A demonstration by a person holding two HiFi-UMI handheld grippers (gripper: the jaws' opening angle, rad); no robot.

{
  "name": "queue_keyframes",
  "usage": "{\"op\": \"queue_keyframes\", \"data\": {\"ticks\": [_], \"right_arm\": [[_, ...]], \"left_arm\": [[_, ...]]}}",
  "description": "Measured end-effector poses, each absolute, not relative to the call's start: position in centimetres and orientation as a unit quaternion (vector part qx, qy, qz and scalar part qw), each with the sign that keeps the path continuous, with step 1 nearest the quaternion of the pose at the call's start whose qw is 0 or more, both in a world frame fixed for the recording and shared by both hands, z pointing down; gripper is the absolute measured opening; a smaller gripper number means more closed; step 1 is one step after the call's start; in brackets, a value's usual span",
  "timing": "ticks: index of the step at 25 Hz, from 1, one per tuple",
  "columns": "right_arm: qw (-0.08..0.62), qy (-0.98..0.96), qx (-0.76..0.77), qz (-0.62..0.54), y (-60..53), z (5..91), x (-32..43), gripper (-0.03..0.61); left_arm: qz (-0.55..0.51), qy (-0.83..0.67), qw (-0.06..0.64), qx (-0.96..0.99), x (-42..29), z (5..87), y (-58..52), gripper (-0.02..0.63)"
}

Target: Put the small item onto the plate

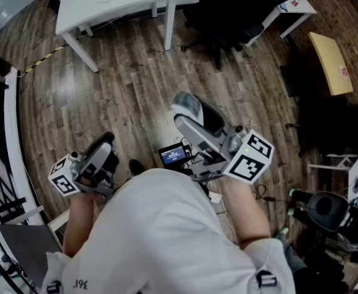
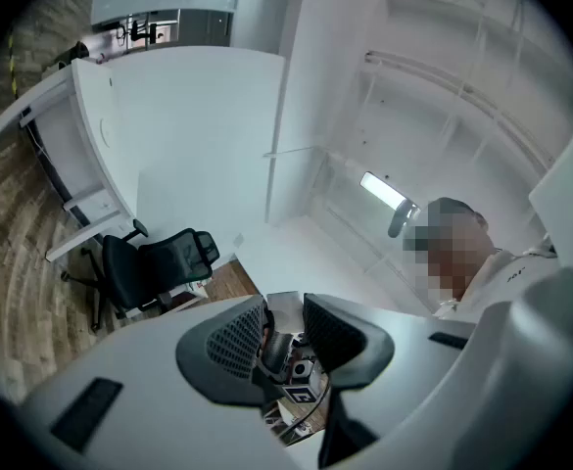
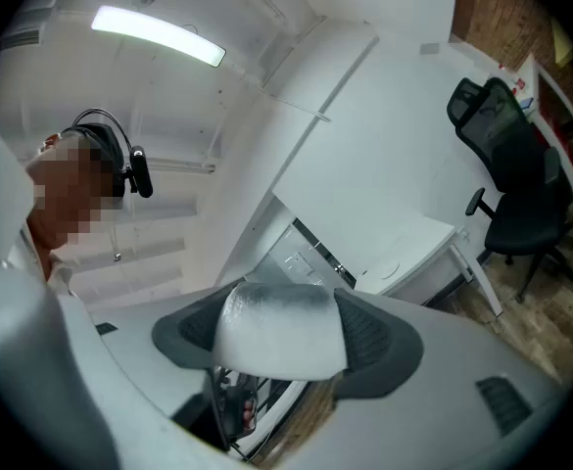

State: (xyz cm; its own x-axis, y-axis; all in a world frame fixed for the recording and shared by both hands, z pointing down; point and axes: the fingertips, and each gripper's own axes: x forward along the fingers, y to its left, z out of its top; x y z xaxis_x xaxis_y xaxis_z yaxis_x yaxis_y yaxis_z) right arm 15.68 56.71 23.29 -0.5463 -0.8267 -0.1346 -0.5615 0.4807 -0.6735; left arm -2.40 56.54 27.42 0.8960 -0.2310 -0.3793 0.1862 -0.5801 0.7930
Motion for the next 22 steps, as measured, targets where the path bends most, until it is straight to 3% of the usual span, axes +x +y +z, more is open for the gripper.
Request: {"op": "queue_keyframes", "data": {"ticks": [22], "right_arm": [[0.2,0.83,-0.448,-0.266,55.8,24.0,16.4,0.324]], "left_arm": [[-0.248,-0.018,0.435,0.866,-2.8,27.3,55.0,0.127]]}}
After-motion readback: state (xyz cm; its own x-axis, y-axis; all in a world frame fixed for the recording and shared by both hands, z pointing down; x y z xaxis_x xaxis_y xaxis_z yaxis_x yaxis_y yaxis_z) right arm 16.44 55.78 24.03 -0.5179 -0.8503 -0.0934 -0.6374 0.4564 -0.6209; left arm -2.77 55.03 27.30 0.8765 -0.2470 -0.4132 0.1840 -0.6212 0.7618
